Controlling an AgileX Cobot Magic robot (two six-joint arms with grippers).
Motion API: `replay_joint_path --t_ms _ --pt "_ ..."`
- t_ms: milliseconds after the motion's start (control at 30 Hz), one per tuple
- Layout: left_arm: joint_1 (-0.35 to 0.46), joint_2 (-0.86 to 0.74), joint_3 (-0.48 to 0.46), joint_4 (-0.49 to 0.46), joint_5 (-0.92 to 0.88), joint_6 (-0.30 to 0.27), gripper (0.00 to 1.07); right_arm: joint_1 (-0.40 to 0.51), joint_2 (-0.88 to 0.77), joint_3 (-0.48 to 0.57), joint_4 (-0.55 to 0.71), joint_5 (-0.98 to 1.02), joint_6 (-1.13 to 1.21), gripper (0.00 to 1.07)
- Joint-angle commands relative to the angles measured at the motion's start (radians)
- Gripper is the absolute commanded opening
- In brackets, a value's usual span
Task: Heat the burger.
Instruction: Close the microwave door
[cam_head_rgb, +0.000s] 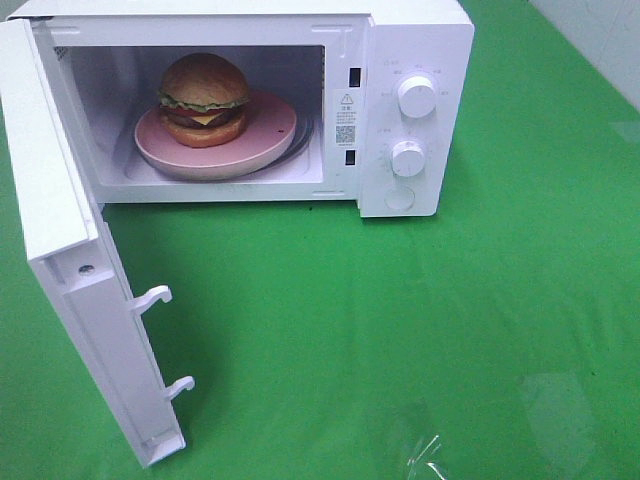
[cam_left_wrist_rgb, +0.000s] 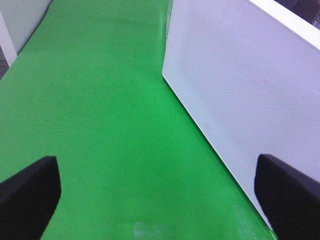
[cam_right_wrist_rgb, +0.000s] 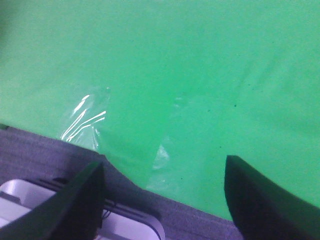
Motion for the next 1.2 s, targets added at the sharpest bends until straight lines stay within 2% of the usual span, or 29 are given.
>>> replay_joint_path --t_ms 33,167,267,300,467,533,733,900,1200 --pt "-0.002 -0.014 0.002 -0.006 -0.007 -0.001 0.98 -0.051 -0.075 0.021 -0.001 0.003 -0.004 0.68" --pt "-0.002 -0.014 0.002 -0.006 -0.007 -0.001 0.98 -0.143 -0.27 0.062 -0.001 0.0 -0.019 0.68" --pt "-0.002 -0.014 0.002 -0.006 -0.007 -0.001 0.98 -0.162 -0.304 0.063 -0.001 0.002 -0.024 0.68" --pt "-0.002 -0.014 0.002 -0.006 -0.007 -0.001 0.98 -0.19 -0.372 0.063 -0.001 0.003 -0.037 0.68" --pt "-0.002 -0.014 0.002 -0.006 -0.007 -0.001 0.98 -0.229 -0.474 0.063 -0.008 0.003 -0.041 0.68" --pt "-0.002 -0.014 0.002 -0.006 -0.007 -0.001 0.98 -0.255 -0.562 0.064 -0.008 0.003 -0.041 0.7" --pt "-0.002 -0.014 0.002 -0.006 -0.007 -0.001 0.98 -0.267 -0.642 0.07 -0.026 0.007 -0.034 0.76" --pt "-0.002 -0.013 0.002 -0.007 -0.007 -0.001 0.98 -0.311 -0.65 0.07 -0.027 0.007 -0.036 0.76" --pt "-0.002 -0.012 0.002 -0.006 -0.007 -0.001 0.98 -0.316 -0.65 0.07 -0.027 0.007 -0.035 0.76"
